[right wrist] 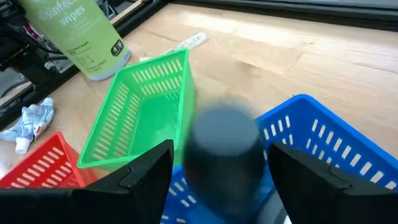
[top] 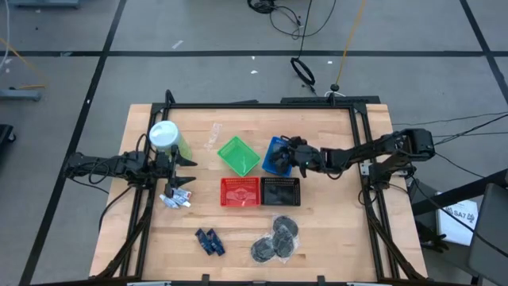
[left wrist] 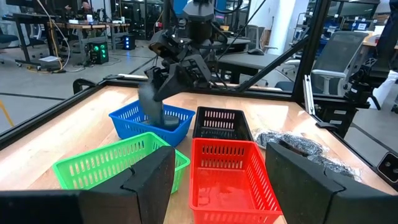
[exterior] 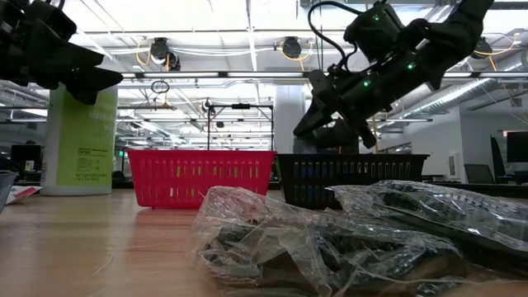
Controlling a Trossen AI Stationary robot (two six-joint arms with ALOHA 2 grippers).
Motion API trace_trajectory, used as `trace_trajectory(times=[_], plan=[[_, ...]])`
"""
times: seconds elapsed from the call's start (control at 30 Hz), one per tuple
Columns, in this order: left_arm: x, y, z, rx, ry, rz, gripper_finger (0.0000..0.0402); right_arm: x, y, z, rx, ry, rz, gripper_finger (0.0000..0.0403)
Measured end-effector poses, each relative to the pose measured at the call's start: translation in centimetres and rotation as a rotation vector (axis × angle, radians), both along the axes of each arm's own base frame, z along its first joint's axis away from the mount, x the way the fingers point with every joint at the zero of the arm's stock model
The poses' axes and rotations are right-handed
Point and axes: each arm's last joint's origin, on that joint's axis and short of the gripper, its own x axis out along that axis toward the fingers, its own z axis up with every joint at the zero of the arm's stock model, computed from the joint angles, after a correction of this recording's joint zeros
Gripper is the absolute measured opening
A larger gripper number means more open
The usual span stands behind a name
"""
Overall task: Pick & Place Travel size toiletries
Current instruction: Put the deodorant into the blue bin, then put the bottom right hairbrush into the black bin
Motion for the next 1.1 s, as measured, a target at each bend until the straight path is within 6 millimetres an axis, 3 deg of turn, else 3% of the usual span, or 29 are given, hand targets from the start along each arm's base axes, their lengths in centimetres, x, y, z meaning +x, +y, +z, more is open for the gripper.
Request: trace_trajectory(times=[0.33, 0.5, 0.73, 1.1], plan=[[0.0, 0.0, 0.0, 0.000, 0.000, 0.000, 0.0248, 0.2, 0.6, 0.2, -0.003, -0.018, 0.023, 0.0265], [0.0, 0.0, 0.0, 0.000, 0.000, 0.000, 0.0248, 0.5, 1.2, 1.3, -0.056, -0.100, 0.084, 0.0263], [0.0, 0.0, 0.0, 0.000, 0.000, 0.000, 0.0248, 1.3, 2.8, 3.5, -0.116, -0.322, 0.443, 0.0259], [0.0, 0.0, 0.0, 0.000, 0.000, 0.000, 0.0248, 0.4, 6.4, 5.6, -0.059, -0.463, 0.953, 0.0257]])
